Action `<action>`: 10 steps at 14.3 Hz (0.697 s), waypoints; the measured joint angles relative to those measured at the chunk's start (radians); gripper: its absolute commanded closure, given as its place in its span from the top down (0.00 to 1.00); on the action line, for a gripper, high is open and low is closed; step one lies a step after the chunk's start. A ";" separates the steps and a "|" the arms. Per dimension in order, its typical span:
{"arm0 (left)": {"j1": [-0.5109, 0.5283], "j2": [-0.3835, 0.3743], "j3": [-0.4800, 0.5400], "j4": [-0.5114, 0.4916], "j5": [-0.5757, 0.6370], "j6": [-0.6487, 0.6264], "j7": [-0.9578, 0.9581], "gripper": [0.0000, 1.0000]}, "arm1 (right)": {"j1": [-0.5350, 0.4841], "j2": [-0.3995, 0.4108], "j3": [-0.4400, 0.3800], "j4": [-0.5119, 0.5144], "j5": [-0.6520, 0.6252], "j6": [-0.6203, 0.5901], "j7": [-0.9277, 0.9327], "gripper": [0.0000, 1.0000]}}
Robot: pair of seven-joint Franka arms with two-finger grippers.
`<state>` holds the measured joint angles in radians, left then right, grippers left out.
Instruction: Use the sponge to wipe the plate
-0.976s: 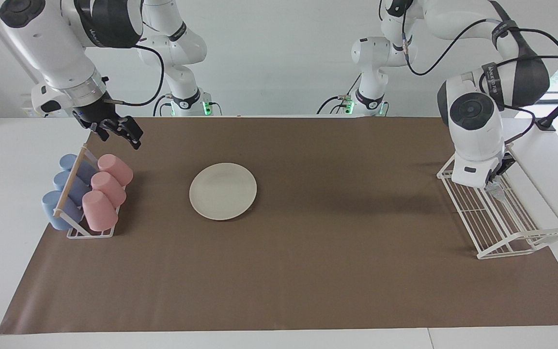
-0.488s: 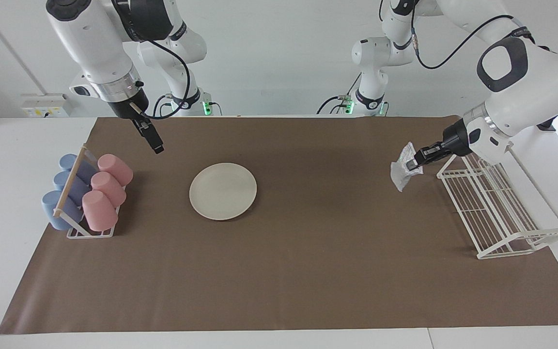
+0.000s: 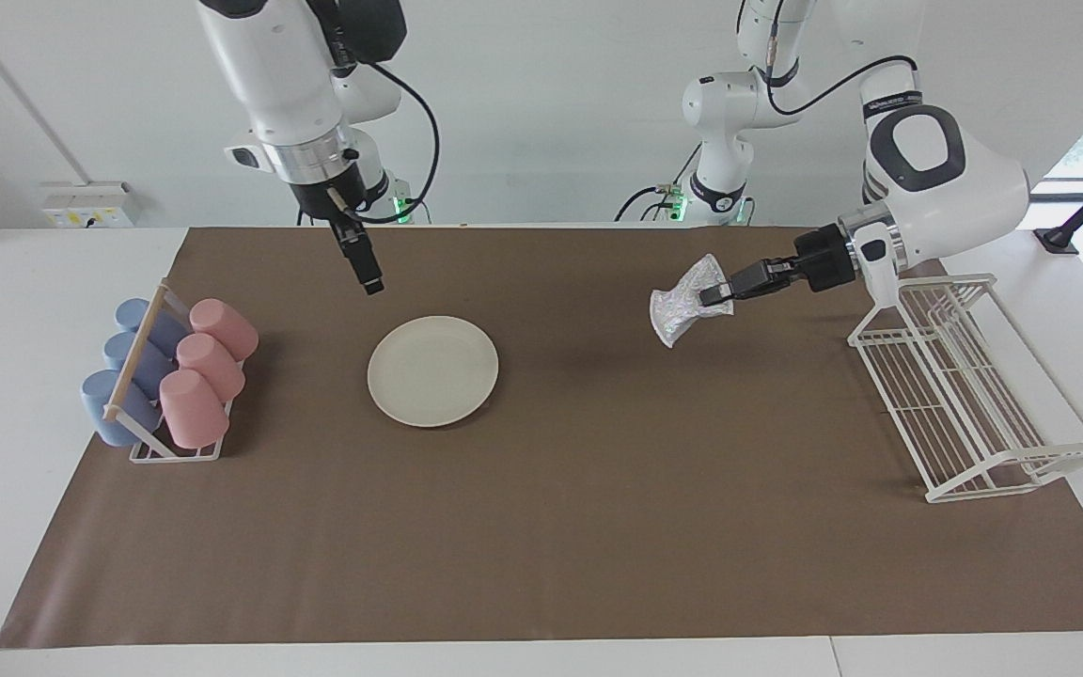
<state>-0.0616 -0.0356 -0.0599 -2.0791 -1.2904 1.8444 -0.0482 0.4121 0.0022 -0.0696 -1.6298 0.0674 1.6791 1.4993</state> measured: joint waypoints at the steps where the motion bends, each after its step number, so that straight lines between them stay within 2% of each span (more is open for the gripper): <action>1: -0.023 -0.026 -0.001 -0.063 -0.091 0.021 0.055 0.00 | 0.030 0.015 0.001 0.025 0.000 -0.012 0.038 1.00; 4: -0.087 -0.067 -0.003 -0.185 -0.309 0.046 0.212 0.00 | 0.114 0.083 0.002 0.098 0.000 -0.036 0.146 1.00; 5: -0.114 -0.073 -0.003 -0.204 -0.346 0.048 0.254 0.00 | 0.142 0.109 0.003 0.115 0.000 -0.035 0.172 1.00; 10: -0.238 -0.077 -0.005 -0.218 -0.377 0.066 0.380 0.00 | 0.243 0.222 0.003 0.221 0.000 -0.072 0.244 1.00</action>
<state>-0.2997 -0.1124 -0.0647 -2.2976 -1.6670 1.9102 0.3318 0.6549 0.2244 -0.0664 -1.4083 0.0675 1.6073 1.7435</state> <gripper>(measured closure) 0.947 0.000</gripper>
